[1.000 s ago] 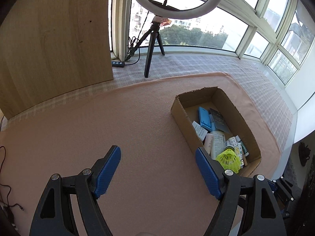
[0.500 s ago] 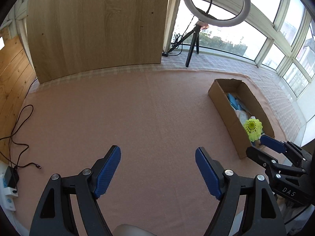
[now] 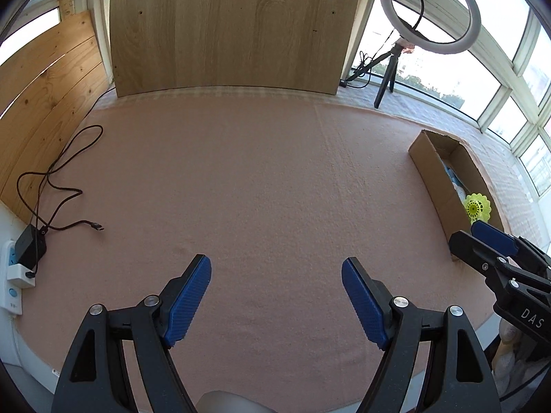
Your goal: Organize objects
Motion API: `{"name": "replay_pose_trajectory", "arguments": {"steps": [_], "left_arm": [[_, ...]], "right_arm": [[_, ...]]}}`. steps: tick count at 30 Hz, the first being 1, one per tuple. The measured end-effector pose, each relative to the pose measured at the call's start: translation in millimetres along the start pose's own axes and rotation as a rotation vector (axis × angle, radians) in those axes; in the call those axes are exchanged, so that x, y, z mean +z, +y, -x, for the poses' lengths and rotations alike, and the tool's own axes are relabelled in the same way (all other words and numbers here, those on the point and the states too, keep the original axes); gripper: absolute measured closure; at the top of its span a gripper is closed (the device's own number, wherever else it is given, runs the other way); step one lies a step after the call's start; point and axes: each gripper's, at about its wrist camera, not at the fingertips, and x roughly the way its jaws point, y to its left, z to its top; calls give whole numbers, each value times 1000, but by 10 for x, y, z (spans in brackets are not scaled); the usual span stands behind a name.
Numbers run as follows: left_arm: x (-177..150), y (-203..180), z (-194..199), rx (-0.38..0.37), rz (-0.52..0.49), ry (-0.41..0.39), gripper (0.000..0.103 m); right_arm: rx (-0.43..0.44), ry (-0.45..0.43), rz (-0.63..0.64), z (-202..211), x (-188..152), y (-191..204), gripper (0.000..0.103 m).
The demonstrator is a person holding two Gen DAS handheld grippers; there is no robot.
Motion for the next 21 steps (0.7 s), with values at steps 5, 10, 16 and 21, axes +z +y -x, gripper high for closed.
{"name": "replay_pose_trajectory", "arguments": {"steps": [5,10,16,21], "left_arm": [[-134,11,-71,-20,1,27,22],[-171,23,-75,-19,-5,29,22],[-98,33,-29,-10,-17,10,22],[-63,5,-45,-8,-28,14,22]], "right_arm": [[-20,2,3,-21,-70,77,44],[-27,13,-2,-52,-100,104,44],[-31,7,-1,-58,-97,121,44],[-30,9,-16,-65,-92,90,44]]}}
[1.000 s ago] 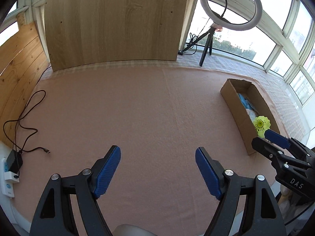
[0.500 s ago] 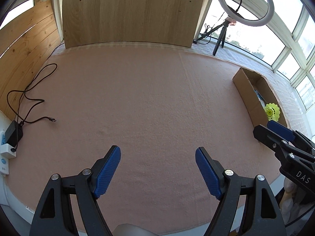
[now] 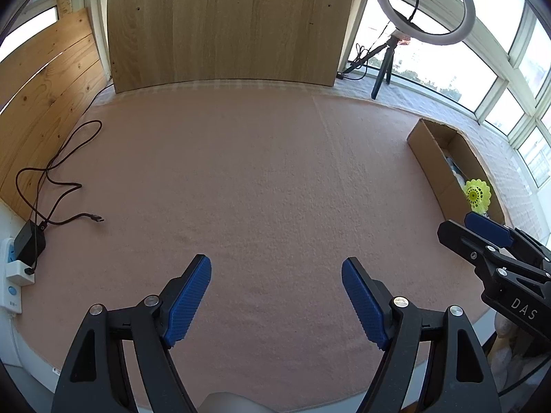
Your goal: Organize objects
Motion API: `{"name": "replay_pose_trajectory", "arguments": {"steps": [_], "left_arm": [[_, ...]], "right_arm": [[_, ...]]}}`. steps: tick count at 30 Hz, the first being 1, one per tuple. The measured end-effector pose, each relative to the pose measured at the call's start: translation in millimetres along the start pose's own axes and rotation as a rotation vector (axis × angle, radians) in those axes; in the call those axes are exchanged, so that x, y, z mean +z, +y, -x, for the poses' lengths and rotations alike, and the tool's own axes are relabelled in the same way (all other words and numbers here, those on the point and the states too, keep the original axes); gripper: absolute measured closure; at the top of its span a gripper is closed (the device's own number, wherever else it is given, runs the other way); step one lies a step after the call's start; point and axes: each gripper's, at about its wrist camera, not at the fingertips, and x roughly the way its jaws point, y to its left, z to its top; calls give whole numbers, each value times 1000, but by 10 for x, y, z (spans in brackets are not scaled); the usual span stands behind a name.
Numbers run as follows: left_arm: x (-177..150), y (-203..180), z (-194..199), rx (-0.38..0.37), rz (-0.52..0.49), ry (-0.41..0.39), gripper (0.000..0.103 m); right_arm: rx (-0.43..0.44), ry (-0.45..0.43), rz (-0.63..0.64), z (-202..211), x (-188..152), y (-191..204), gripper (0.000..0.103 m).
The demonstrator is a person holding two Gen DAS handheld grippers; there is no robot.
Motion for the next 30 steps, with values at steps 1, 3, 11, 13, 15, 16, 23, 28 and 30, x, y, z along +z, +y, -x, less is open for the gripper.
{"name": "replay_pose_trajectory", "arguments": {"steps": [1,3,11,13,15,16,23,28,30], "left_arm": [[4,-4,-3,0,0,0,22],[17,-4,-16,-1,0,3,22],[46,-10,-37,-1,2,2,22],[49,-8,-40,-1,0,1,22],[56,-16,-45,0,0,3,22],[58,-16,-50,0,0,3,22],[61,-30,-68,1,1,6,22],[63,-40,-75,-1,2,4,22],[68,-40,-80,0,1,4,22]], "right_arm": [[0,1,-4,-3,1,-10,44],[0,4,-7,-14,6,-23,44],[-2,12,-8,-42,13,-34,44],[-1,13,-7,-48,15,-37,44],[-2,14,-9,-48,17,-42,44],[-2,14,-9,-50,19,-46,44],[-3,12,-12,-58,20,-65,44],[-4,14,-16,-71,13,-77,44],[-4,14,-16,-70,13,-78,44]]}}
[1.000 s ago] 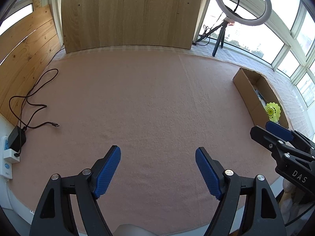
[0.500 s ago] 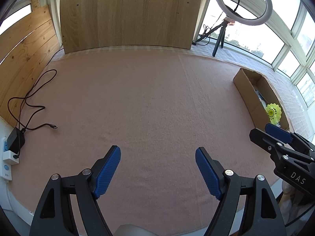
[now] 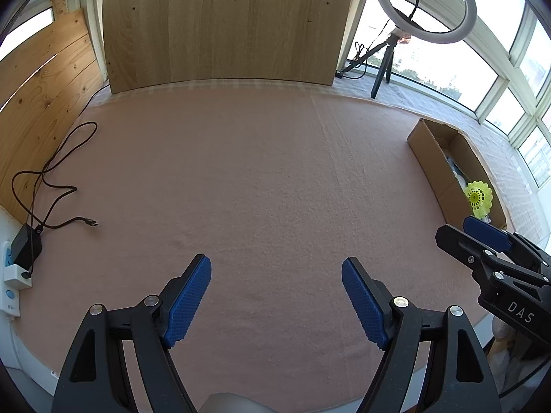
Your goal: Organize objects
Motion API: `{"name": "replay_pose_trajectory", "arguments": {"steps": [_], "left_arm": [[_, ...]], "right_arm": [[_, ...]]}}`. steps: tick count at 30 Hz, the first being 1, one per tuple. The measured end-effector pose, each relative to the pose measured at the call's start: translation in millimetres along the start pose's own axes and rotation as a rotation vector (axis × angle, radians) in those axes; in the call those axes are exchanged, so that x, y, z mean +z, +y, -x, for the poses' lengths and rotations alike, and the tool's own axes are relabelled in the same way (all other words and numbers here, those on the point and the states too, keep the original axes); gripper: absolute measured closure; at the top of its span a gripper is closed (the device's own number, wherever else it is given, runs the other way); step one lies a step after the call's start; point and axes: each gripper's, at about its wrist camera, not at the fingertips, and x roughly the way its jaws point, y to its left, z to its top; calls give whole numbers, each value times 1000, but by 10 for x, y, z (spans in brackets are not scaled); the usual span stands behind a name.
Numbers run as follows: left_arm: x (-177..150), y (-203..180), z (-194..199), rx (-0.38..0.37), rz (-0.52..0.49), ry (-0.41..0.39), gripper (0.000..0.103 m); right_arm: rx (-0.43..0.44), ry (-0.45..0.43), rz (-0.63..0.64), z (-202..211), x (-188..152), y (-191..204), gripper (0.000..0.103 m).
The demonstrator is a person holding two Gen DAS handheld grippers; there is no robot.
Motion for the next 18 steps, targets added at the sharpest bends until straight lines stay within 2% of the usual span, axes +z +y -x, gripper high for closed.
{"name": "replay_pose_trajectory", "arguments": {"steps": [18], "left_arm": [[3,-5,19,8,2,-6,22]], "right_arm": [[0,3,-2,-11,-5,20,44]]}}
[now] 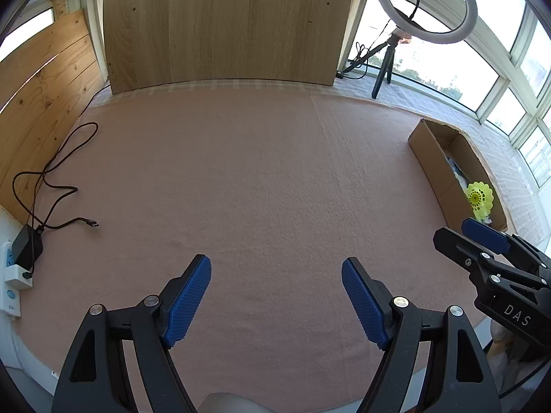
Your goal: Organize objects
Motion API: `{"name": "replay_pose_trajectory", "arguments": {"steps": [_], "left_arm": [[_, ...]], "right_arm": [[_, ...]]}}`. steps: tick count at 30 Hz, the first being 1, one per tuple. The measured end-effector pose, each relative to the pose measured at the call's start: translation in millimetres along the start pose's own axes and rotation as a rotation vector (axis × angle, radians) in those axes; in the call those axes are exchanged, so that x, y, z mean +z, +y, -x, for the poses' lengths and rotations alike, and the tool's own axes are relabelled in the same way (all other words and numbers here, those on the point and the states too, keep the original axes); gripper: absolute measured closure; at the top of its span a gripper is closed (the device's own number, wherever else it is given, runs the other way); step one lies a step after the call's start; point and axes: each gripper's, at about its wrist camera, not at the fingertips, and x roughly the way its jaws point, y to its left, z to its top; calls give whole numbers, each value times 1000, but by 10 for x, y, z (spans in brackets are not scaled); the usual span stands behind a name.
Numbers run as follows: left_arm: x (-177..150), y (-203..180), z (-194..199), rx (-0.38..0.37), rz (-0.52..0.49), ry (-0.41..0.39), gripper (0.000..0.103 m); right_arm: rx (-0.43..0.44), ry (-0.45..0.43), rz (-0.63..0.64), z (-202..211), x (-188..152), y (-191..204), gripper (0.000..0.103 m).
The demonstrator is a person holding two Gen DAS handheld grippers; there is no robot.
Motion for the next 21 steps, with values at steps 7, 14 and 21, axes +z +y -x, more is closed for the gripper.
{"name": "replay_pose_trajectory", "arguments": {"steps": [7,14,21], "left_arm": [[24,-8,20,11,5,-12,22],[34,-41,26,15,4,-19,22],[42,-38,15,22,-1,-39,22]], "right_arm": [[-4,-1,0,-10,-8,-20,44],[-8,2,-5,-7,-9,-47,44],[-10,15,-5,-40,-15,-67,44]]}}
